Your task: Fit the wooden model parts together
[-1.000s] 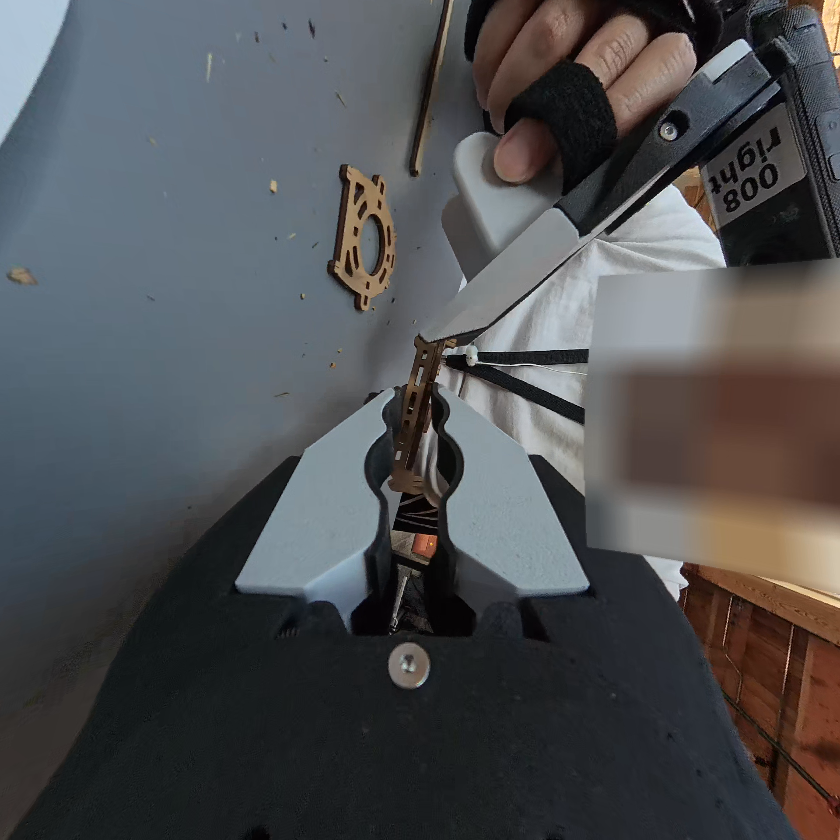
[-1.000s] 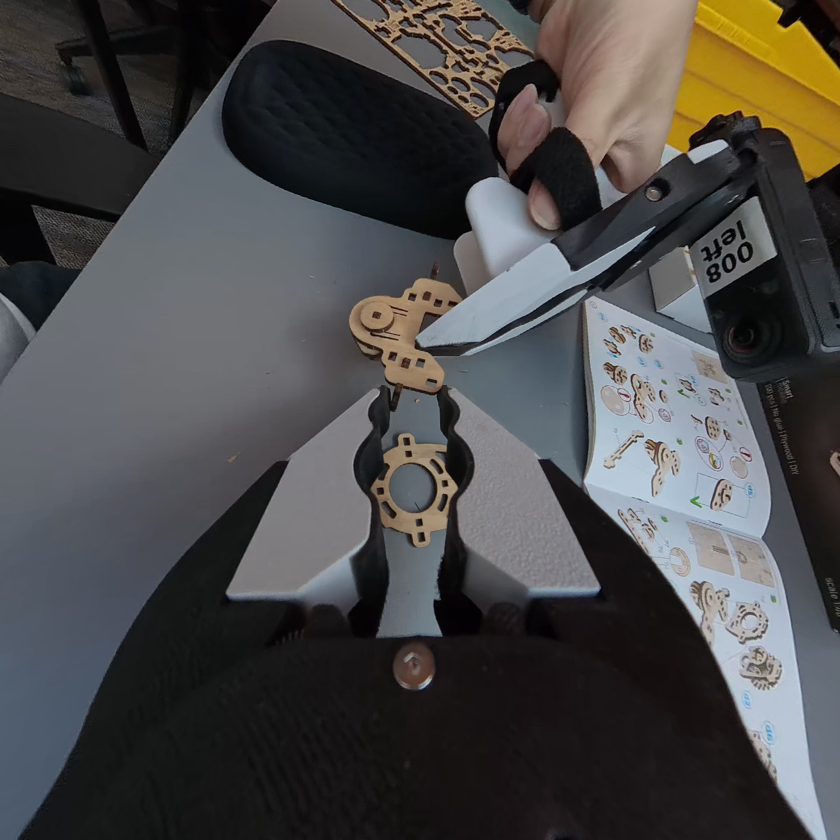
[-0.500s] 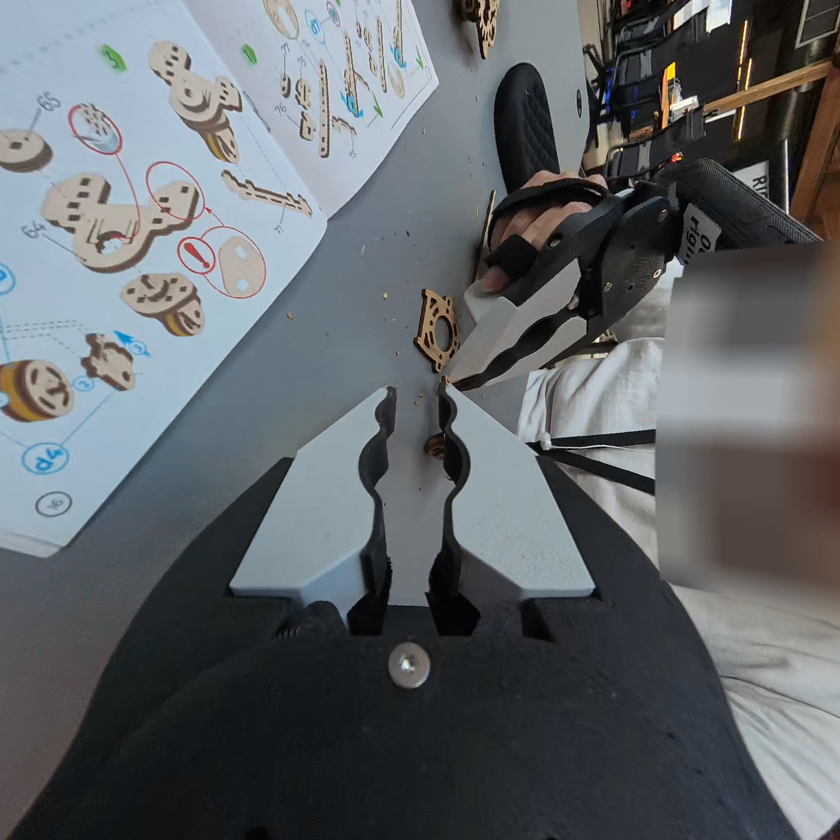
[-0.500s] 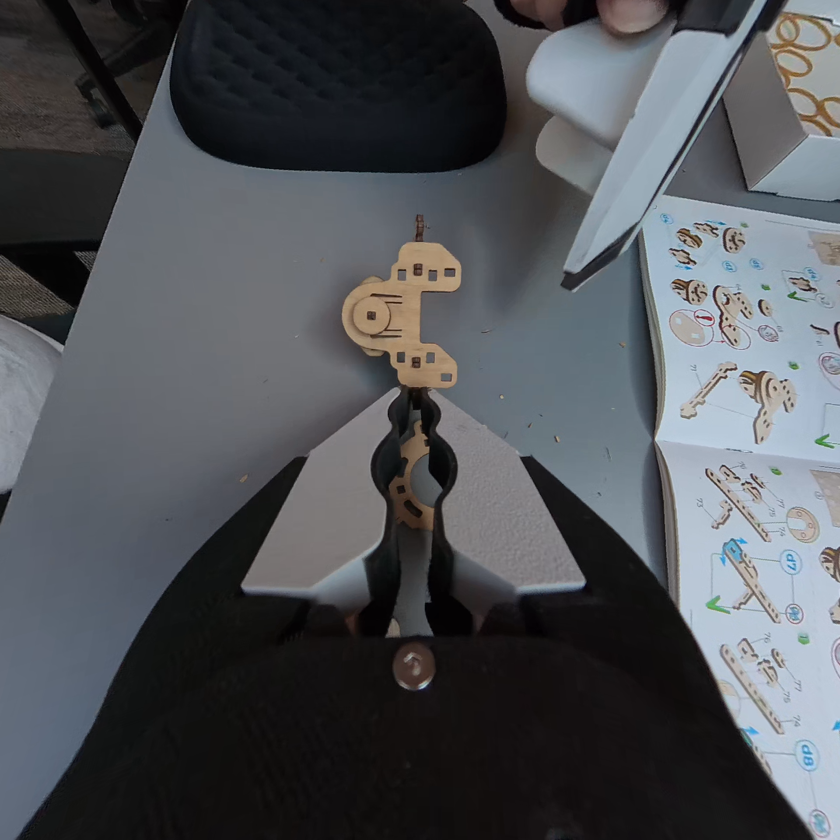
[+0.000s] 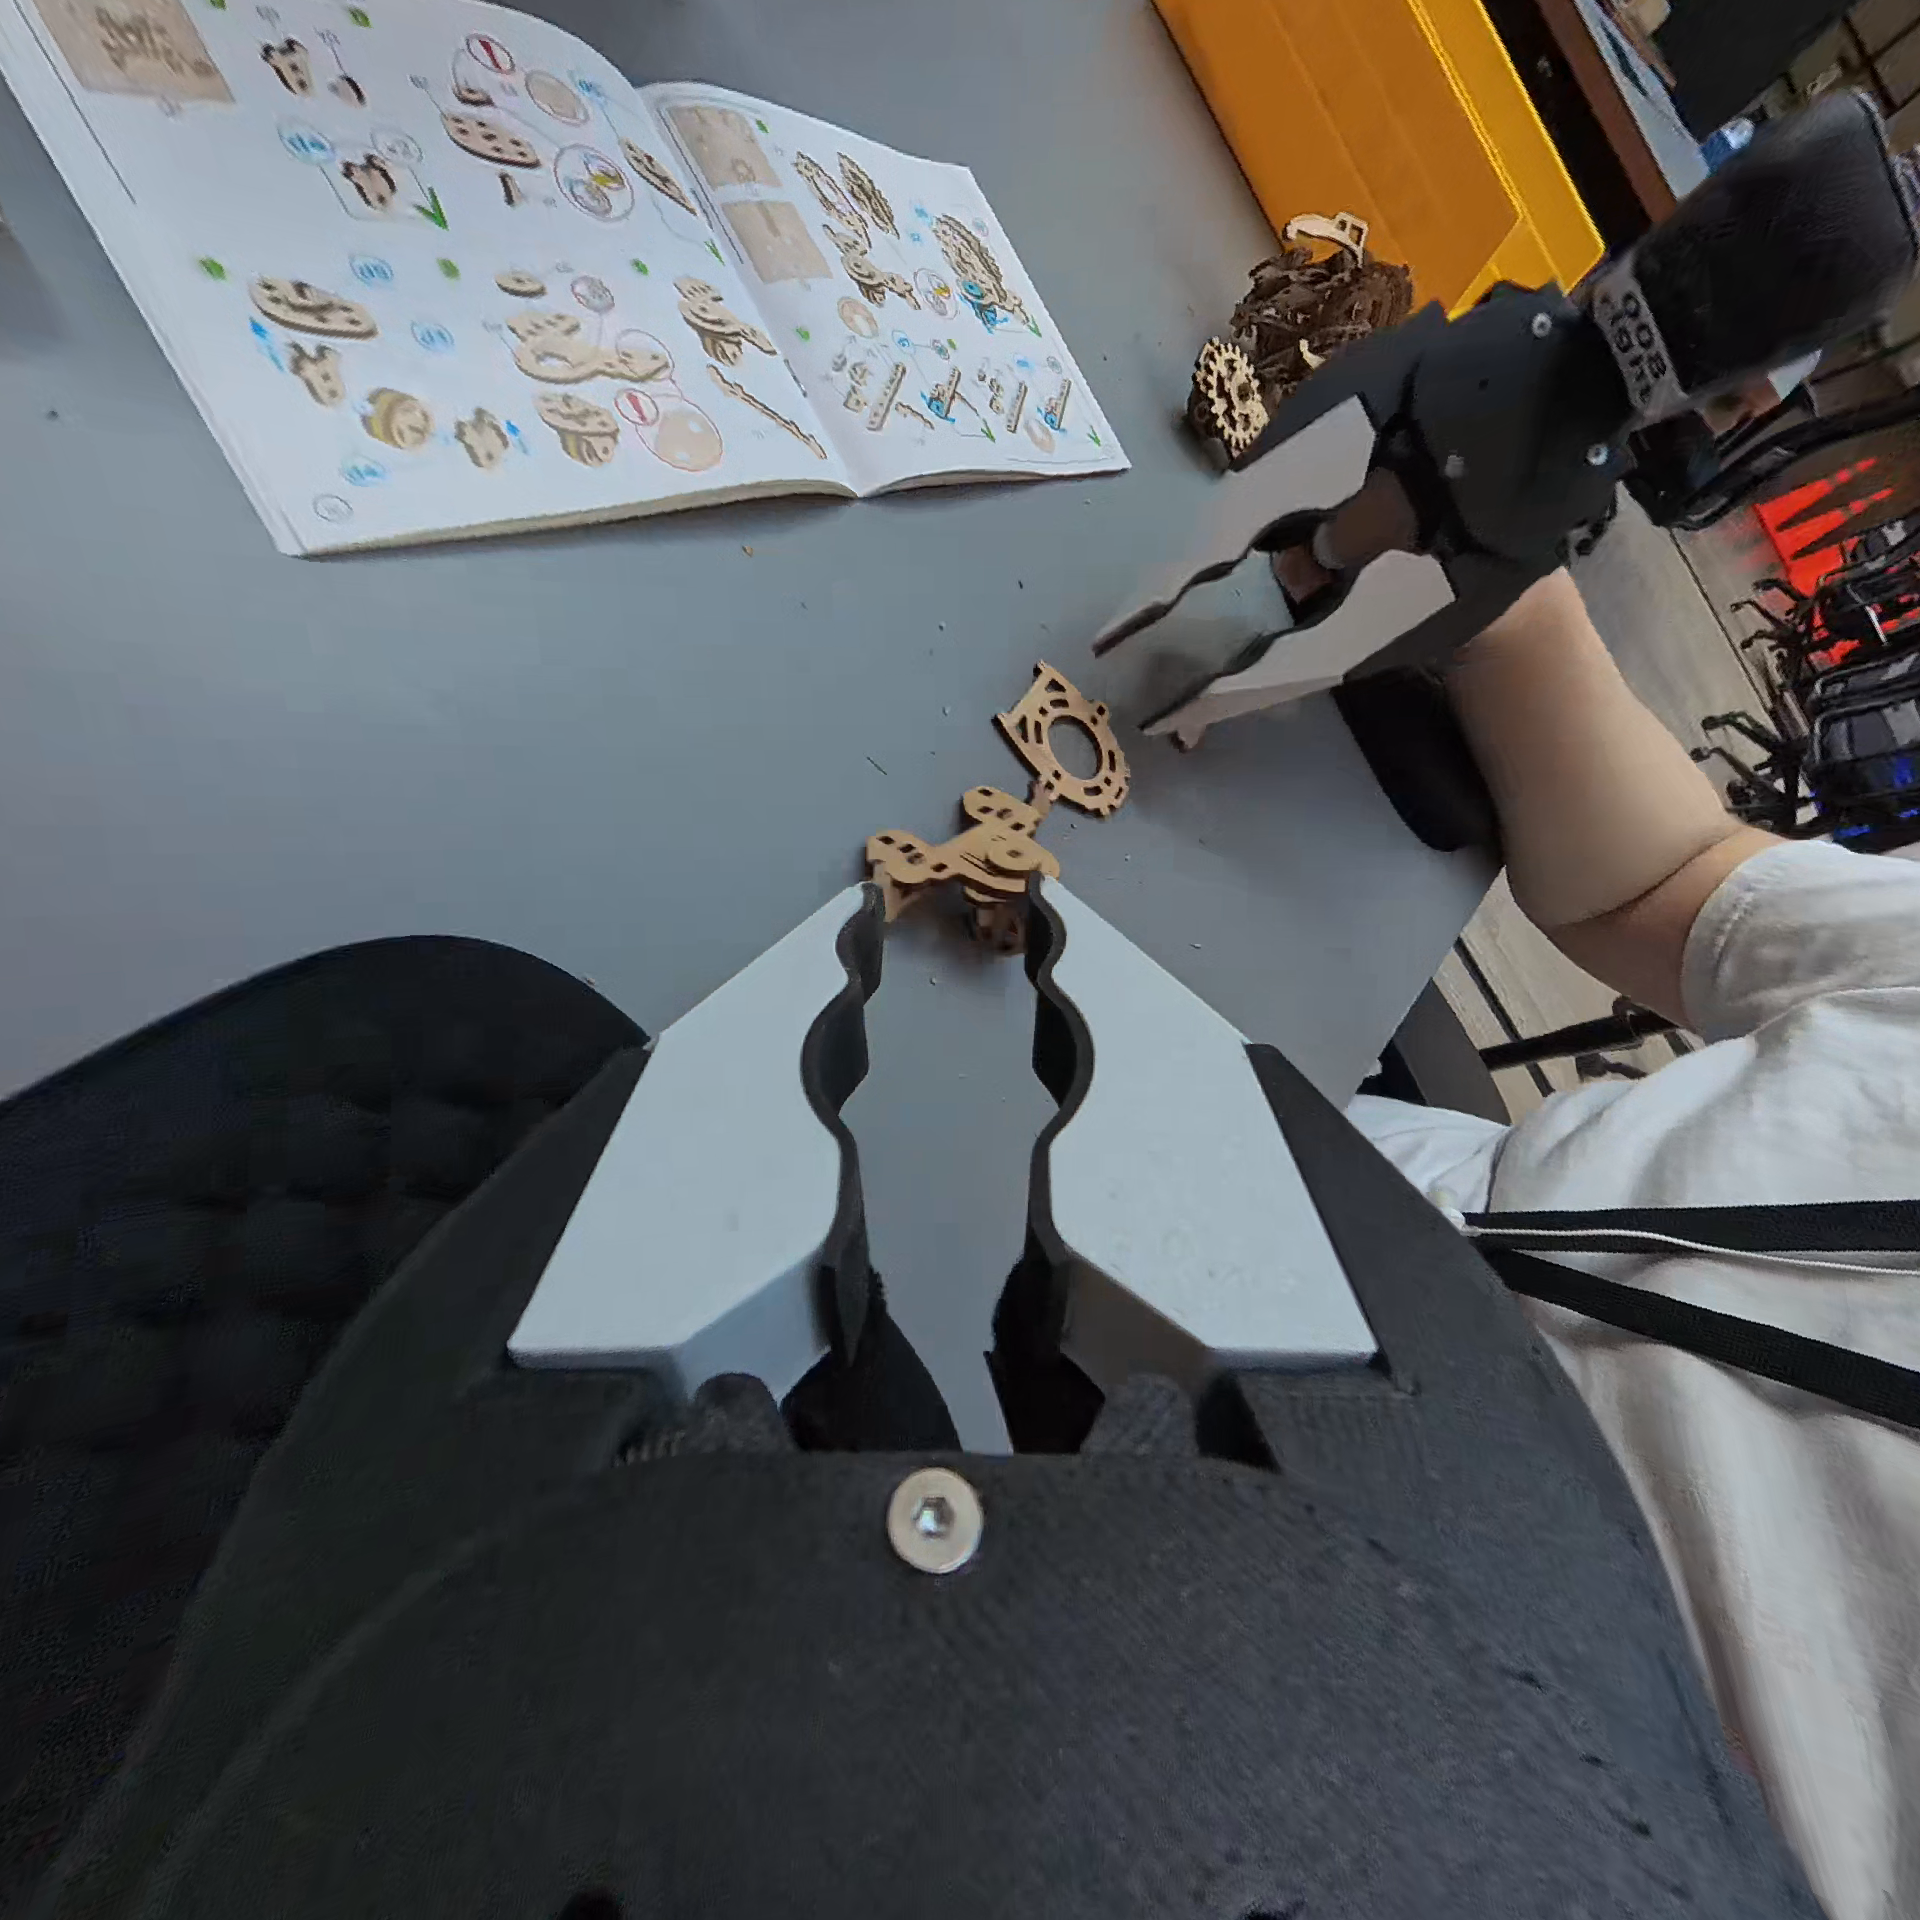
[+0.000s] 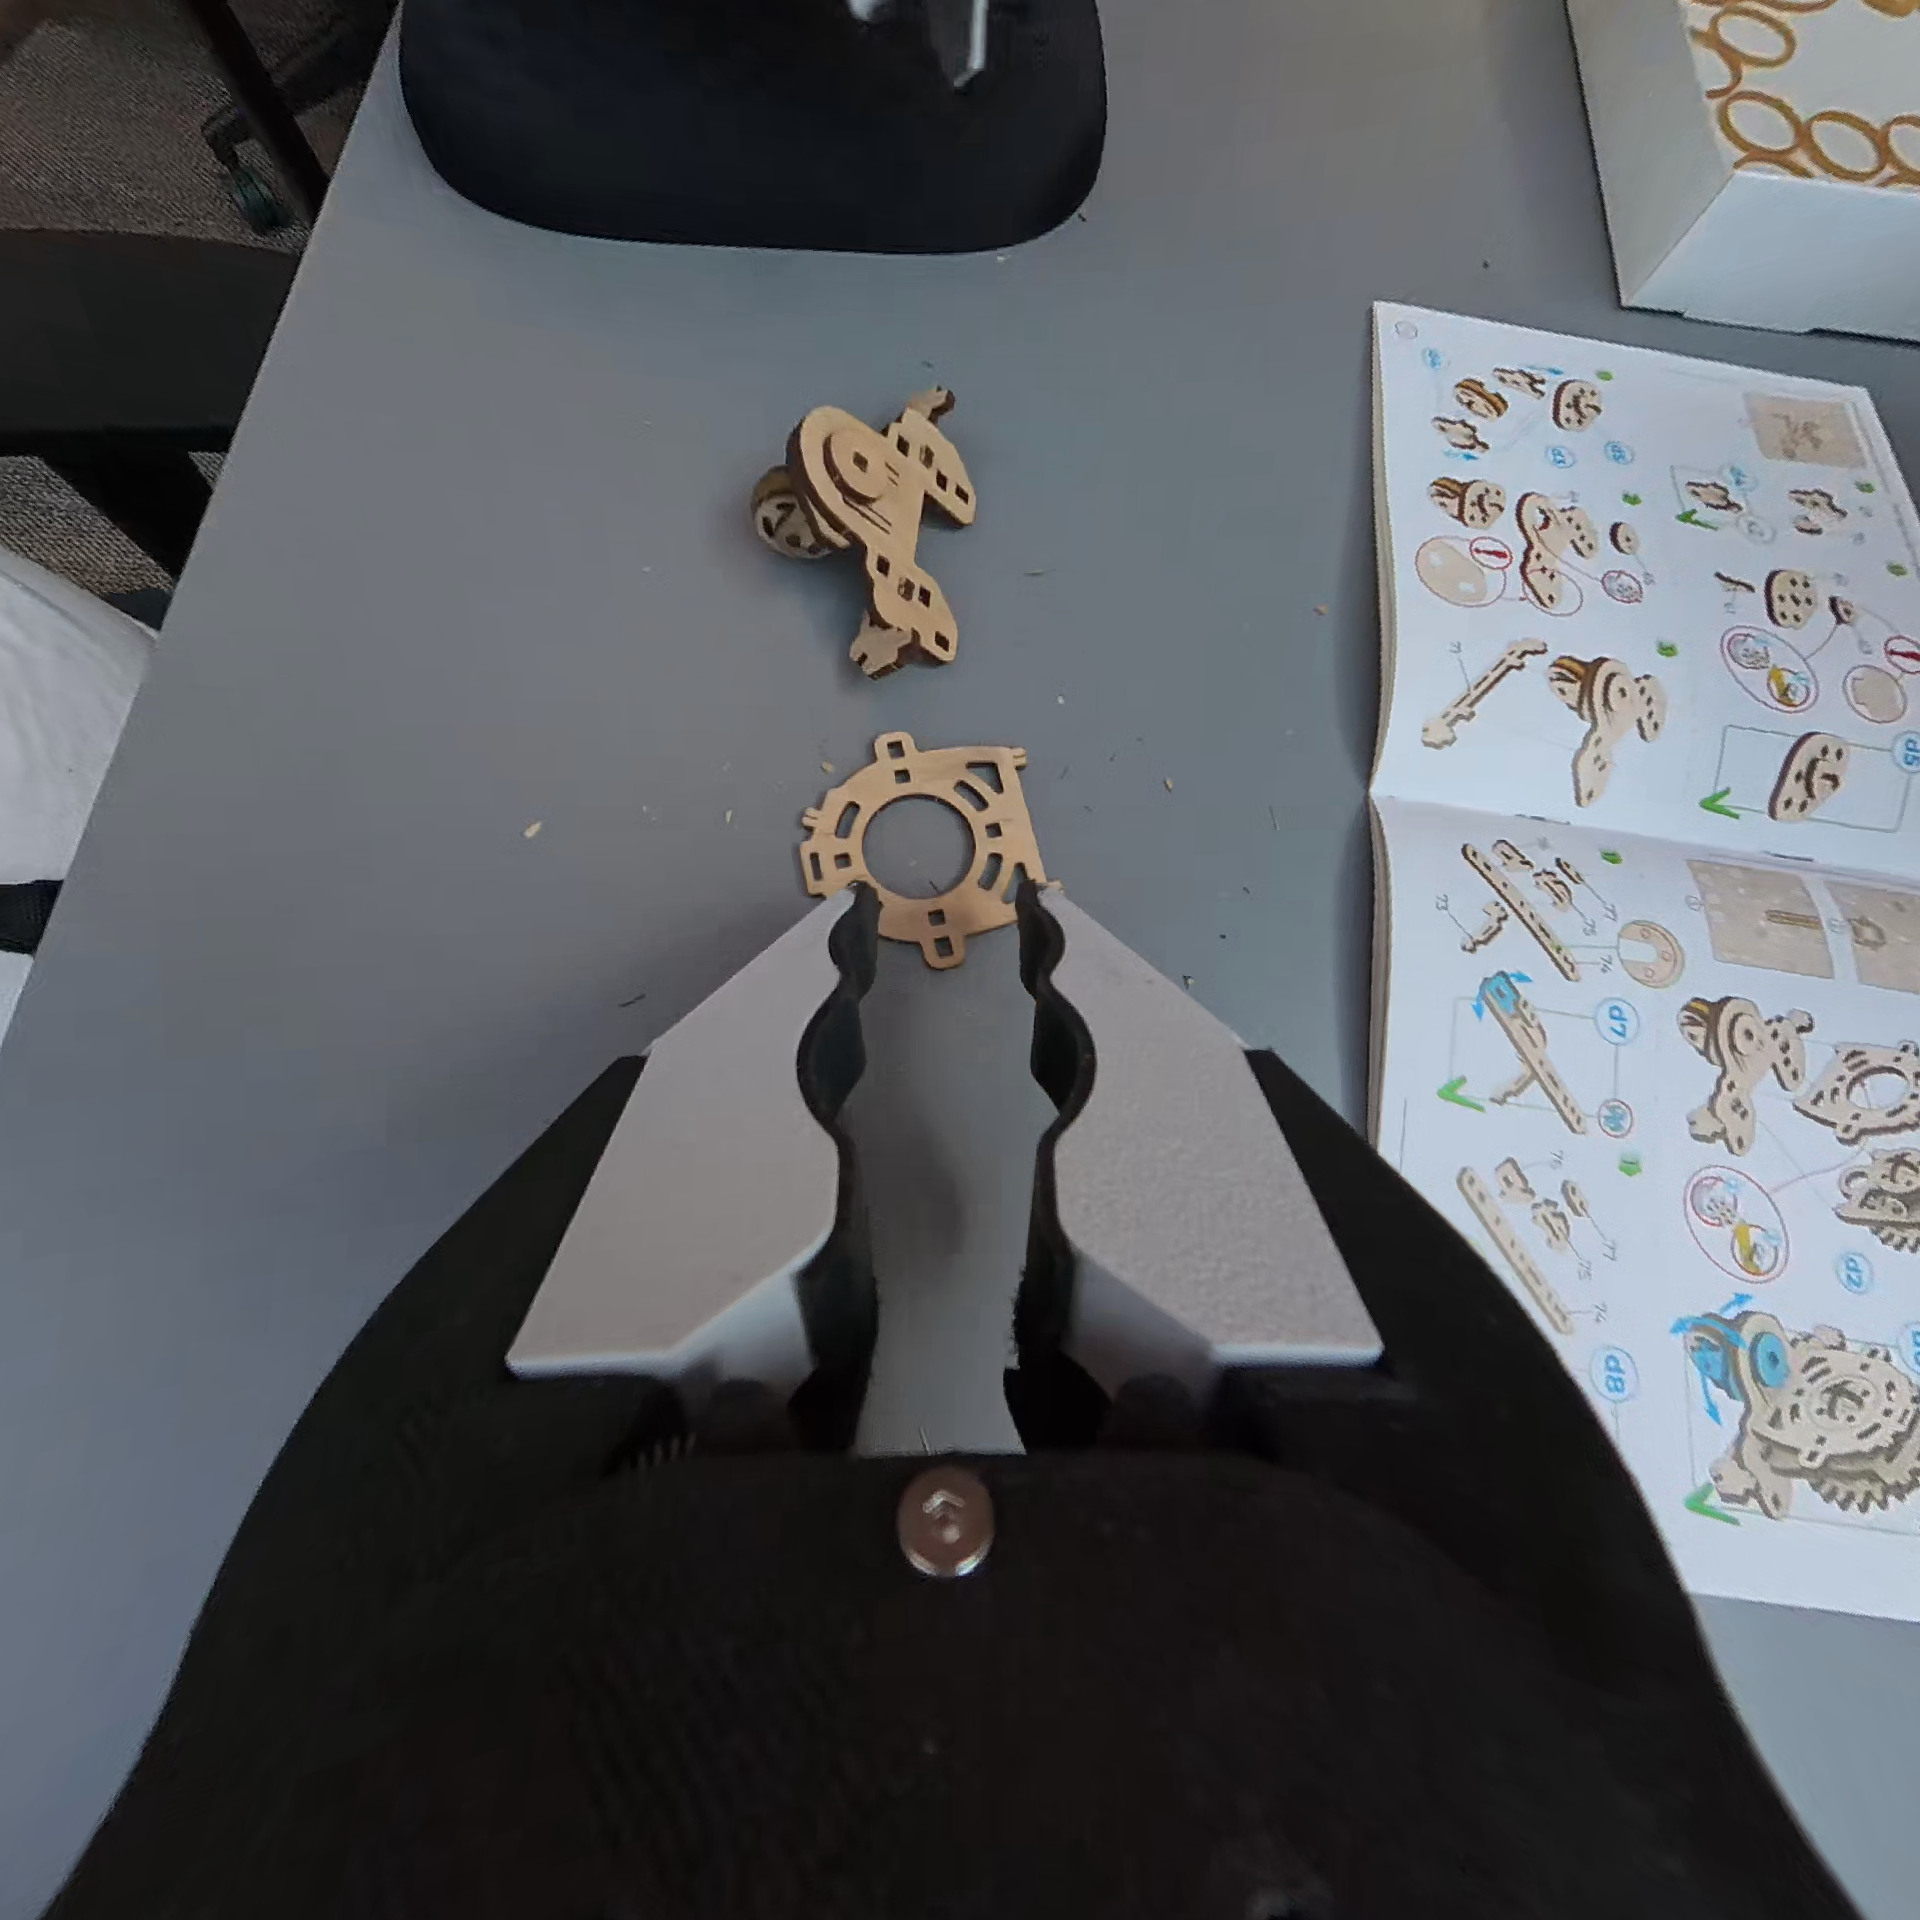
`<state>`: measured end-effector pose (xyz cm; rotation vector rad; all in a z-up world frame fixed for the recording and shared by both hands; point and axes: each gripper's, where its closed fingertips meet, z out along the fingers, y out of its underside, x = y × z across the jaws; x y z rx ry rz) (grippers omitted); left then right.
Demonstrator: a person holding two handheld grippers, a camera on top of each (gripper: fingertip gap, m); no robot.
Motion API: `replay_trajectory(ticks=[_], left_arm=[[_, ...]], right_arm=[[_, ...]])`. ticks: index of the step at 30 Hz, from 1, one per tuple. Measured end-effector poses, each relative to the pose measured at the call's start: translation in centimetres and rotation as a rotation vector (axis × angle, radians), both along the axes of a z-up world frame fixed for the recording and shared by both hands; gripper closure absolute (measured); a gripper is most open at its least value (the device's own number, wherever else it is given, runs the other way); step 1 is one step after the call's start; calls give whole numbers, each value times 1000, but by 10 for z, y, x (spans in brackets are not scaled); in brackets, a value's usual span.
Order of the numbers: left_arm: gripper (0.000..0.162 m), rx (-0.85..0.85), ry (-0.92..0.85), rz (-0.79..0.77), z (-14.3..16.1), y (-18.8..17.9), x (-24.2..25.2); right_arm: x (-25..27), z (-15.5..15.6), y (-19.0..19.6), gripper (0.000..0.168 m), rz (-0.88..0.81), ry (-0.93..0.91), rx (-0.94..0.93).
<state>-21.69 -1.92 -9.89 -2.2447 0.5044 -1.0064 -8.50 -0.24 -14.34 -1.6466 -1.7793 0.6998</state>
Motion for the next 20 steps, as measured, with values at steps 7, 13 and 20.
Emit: replay_trajectory(ticks=[7, 13, 20], left_arm=[[110, 62, 238, 83, -34, -28, 39], [109, 169, 469, 154, -53, -16, 47], [134, 193, 552, 123, -61, -11, 46]], right_arm=[[2, -5, 11, 141, -20, 2, -15], [10, 0, 9, 140, -19, -10, 28], [35, 8, 15, 140, -43, -7, 19]])
